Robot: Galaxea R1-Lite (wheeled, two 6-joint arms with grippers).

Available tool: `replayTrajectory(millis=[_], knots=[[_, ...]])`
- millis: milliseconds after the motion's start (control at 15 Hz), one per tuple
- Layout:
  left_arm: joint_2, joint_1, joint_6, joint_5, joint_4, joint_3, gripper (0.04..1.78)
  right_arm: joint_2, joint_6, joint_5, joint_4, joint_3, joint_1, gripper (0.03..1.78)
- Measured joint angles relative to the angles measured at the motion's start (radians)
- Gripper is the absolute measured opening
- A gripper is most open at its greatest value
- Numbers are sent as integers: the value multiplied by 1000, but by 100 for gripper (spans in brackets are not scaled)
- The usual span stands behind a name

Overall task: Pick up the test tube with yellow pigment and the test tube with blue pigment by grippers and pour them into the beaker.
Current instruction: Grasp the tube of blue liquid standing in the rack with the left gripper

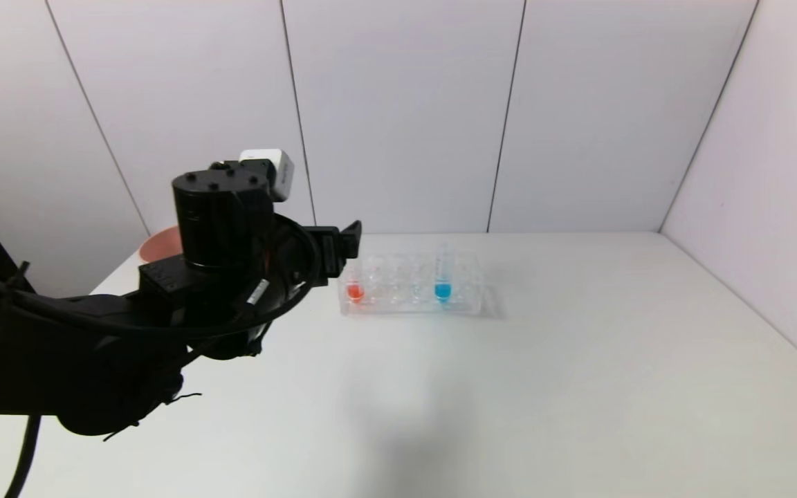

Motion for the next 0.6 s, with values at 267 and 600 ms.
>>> replayTrajectory(millis=[267, 600], knots=[[92, -100, -47, 59, -4, -53, 178, 0, 0, 0, 0, 0, 0, 171], [173, -170, -70, 88, -5, -100, 178, 0, 0, 0, 0, 0, 0, 171]])
